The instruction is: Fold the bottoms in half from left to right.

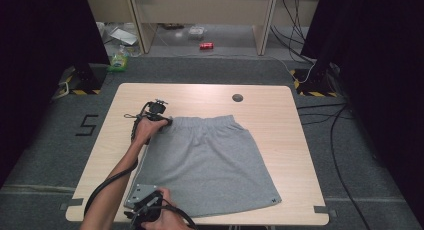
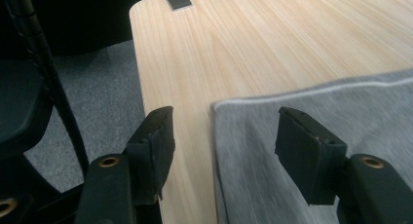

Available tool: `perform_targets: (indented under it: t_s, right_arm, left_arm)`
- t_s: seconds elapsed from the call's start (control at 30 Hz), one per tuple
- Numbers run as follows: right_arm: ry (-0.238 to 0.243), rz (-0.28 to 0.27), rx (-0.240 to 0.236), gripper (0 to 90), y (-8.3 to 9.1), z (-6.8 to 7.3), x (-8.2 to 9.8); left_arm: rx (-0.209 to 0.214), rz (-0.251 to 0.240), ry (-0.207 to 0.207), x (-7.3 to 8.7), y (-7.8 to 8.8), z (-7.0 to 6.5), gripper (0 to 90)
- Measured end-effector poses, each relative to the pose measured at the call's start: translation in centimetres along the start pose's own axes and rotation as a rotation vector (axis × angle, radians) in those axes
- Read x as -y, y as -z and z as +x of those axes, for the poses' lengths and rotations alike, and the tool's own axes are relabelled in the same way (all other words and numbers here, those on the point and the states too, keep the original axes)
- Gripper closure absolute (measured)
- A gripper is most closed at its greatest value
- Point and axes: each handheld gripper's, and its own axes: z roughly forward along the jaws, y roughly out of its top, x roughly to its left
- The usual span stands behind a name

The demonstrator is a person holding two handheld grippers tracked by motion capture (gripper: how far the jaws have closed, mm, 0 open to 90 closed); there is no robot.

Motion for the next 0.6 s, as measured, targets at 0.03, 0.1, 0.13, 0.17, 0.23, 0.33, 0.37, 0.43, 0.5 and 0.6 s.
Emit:
perform_targets:
  t_s: [0.03, 0.1, 0.13, 0.17, 0.23, 0.33, 0.37, 0.43, 0.5, 0.6]
  right_arm:
    - [0.018, -0.002, 0.003, 40.4, -0.2, 0.0, -0.1]
    - [0.011, 0.007, 0.000, 42.9, -0.6, 0.3, -0.3]
    - [0.029, 0.012, 0.008, 43.8, -0.8, 0.3, -0.3]
    - [0.030, 0.018, 0.013, 44.8, -1.0, 0.3, -0.3]
    - [0.031, 0.027, 0.019, 46.5, -1.4, 0.3, -0.3]
    - [0.027, 0.045, 0.034, 50.1, -2.0, 0.3, -0.4]
    - [0.035, 0.052, 0.040, 51.6, -2.1, 0.4, -0.5]
    - [0.042, 0.056, 0.058, 55.4, -2.2, 0.4, -0.6]
    - [0.046, 0.060, 0.071, 61.1, -2.1, 0.4, -0.6]
    - [0.030, 0.058, 0.067, 73.6, -2.0, 0.4, -0.5]
  left_arm:
    - [0.003, -0.001, 0.002, 0.0, 0.0, 0.0, 74.8]
    - [0.002, -0.003, -0.008, 0.1, 0.0, 0.0, 74.8]
    - [0.004, -0.002, -0.008, 0.0, 0.0, 0.0, 74.8]
    - [0.006, -0.001, -0.005, 0.0, 0.0, 0.1, 74.8]
    - [0.006, 0.006, -0.011, -0.1, 0.0, 0.1, 74.7]
    - [0.002, 0.006, -0.017, -0.1, 0.0, 0.0, 74.7]
    - [0.005, 0.003, -0.013, 0.0, 0.0, 0.1, 74.8]
    - [0.013, -0.002, -0.003, 0.0, 0.0, 0.2, 74.7]
    - [0.018, -0.001, 0.002, 0.0, 0.0, 0.3, 74.7]
    - [0.011, -0.004, -0.005, 0.1, 0.0, 0.1, 74.7]
